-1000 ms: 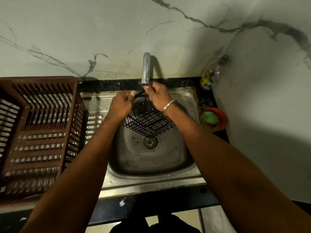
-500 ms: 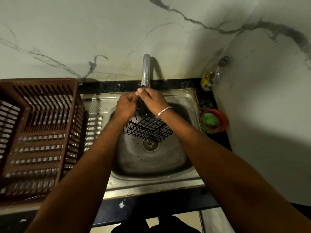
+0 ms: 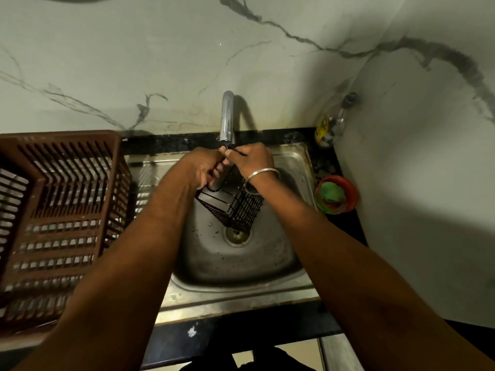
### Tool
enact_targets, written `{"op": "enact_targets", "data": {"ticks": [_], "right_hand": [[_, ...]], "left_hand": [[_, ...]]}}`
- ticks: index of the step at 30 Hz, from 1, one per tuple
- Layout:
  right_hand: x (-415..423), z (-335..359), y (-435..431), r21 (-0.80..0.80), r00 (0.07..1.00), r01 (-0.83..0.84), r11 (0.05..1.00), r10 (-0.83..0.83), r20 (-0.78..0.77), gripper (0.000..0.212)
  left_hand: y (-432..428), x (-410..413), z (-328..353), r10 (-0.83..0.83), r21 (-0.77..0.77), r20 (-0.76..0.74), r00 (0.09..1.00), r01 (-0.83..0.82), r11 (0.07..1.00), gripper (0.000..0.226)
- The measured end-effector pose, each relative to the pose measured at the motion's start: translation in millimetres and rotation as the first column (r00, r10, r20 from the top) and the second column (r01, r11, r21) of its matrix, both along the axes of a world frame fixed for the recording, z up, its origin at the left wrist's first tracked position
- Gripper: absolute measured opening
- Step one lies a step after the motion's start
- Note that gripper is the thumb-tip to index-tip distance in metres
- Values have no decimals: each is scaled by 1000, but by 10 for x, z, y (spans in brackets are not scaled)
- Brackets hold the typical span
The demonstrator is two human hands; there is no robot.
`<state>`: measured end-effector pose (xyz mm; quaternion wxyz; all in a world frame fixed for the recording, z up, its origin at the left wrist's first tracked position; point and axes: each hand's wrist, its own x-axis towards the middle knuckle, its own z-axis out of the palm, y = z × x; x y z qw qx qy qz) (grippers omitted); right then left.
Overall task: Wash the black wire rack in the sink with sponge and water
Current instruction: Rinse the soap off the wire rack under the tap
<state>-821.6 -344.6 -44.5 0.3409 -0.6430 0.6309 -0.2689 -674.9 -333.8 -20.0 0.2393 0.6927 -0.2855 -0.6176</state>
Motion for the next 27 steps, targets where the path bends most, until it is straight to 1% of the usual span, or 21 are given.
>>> {"op": "enact_targets", "data": {"ticks": [2,4,5,7,8,9,11,12,14,16,18,21,23,25,26,27], "right_hand": [[23,19,-27,-25,999,42,999,-42,-5,31],[100,36,-1,-57,996,46,997,-51,-74,32],[144,46,33,-84,988,17,996,-30,-153,32],[211,44,106,-169,952,-113,979,58,-299,34],[204,29,113,-180,942,-170,969,106,-317,37],[179,26,116,-142,948,-175,974,128,-291,41],[130,-12,107,-24,975,-98,995,91,-203,52],[120,-21,123,10,985,-97,995,97,-145,51],[140,-34,173,4,988,-153,988,153,-4,36],[158,-17,200,-18,989,-116,993,117,87,28],[185,-5,175,-24,993,-62,998,64,95,26],[221,-5,233,-14,990,-140,990,140,23,41],[219,-19,292,-12,994,-109,994,109,-25,51],[201,-51,355,25,993,-107,994,108,-53,64],[186,-41,379,32,992,-115,993,116,-51,66],[167,-27,394,17,994,-105,994,105,-39,64]], "left_hand": [[-5,51,16,53,77,-156,986,-42,996,42],[30,64,56,106,109,-246,963,-81,991,35],[57,72,76,123,115,-266,956,-95,989,34],[89,93,81,156,113,-277,948,-129,985,33],[89,109,61,170,112,-299,939,-142,984,32],[90,121,30,194,112,-328,924,-165,980,32],[95,167,-12,250,114,-346,904,-224,968,33],[92,180,-32,268,111,-347,899,-245,963,33],[78,177,-56,277,99,-347,896,-259,961,32],[79,164,-57,280,85,-330,901,-267,960,30],[74,165,-74,292,72,-305,906,-284,956,35],[56,129,-58,328,80,-296,897,-319,944,39],[26,113,-42,347,97,-308,886,-333,938,41],[-6,98,-31,348,87,-296,889,-338,937,40],[-26,86,-33,348,87,-304,887,-338,937,38],[-33,77,-29,365,103,-330,870,-351,931,36]]}}
